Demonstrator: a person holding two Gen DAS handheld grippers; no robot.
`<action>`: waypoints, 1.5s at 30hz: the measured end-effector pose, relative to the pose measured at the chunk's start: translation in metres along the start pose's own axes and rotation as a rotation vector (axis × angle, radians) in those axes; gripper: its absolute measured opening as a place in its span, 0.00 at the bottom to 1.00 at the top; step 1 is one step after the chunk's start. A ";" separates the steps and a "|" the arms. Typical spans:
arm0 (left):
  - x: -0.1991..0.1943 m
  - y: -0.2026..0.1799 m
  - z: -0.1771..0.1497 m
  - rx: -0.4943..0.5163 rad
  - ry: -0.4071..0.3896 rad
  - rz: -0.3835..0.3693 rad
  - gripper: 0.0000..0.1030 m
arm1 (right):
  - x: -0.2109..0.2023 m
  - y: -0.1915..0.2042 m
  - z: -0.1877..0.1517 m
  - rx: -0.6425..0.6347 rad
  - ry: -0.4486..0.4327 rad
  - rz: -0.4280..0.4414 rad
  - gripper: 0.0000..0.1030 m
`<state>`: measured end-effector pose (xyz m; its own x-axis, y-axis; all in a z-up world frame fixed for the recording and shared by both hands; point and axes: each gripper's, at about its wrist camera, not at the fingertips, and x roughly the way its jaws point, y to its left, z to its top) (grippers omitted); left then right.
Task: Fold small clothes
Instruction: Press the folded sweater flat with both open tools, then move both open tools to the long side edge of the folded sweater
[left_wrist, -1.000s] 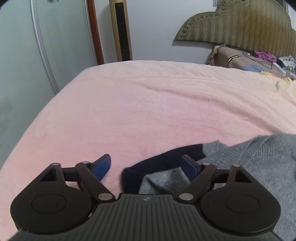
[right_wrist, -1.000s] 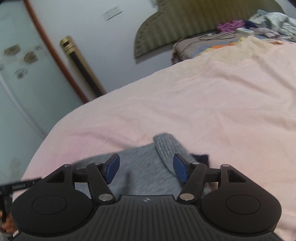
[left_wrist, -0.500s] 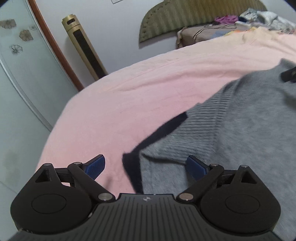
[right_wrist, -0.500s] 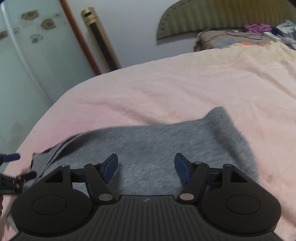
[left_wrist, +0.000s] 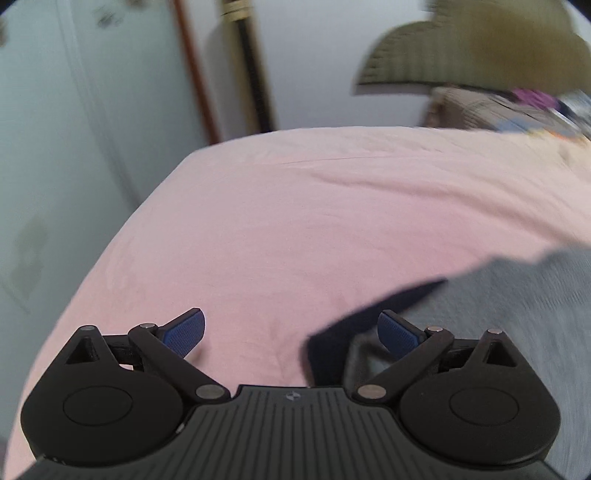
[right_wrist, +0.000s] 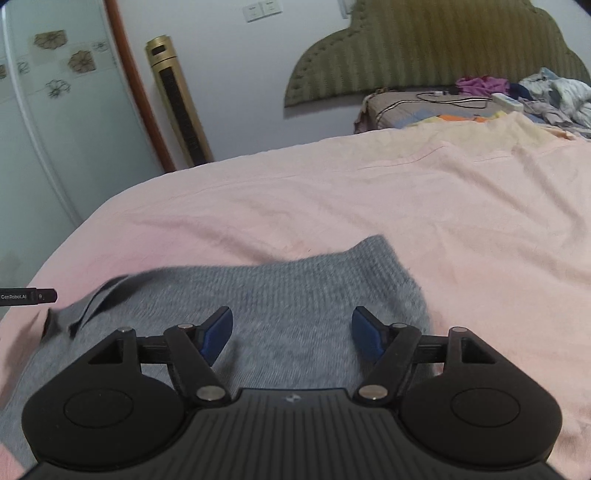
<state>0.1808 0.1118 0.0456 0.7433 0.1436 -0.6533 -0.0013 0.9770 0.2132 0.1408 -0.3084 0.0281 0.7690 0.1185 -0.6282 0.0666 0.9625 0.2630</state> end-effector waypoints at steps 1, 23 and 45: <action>-0.004 -0.005 -0.004 0.045 -0.006 -0.022 0.97 | 0.001 0.001 -0.002 -0.008 0.009 0.004 0.72; 0.006 -0.013 -0.007 -0.036 0.055 0.001 0.99 | -0.011 -0.002 -0.013 -0.029 0.002 -0.082 0.77; -0.035 -0.037 -0.087 -0.008 0.048 -0.024 1.00 | -0.031 -0.006 -0.069 -0.068 0.004 -0.210 0.86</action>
<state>0.0968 0.0848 -0.0029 0.7104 0.1277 -0.6921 0.0101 0.9815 0.1914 0.0721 -0.3008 -0.0045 0.7399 -0.0857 -0.6672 0.1817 0.9804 0.0756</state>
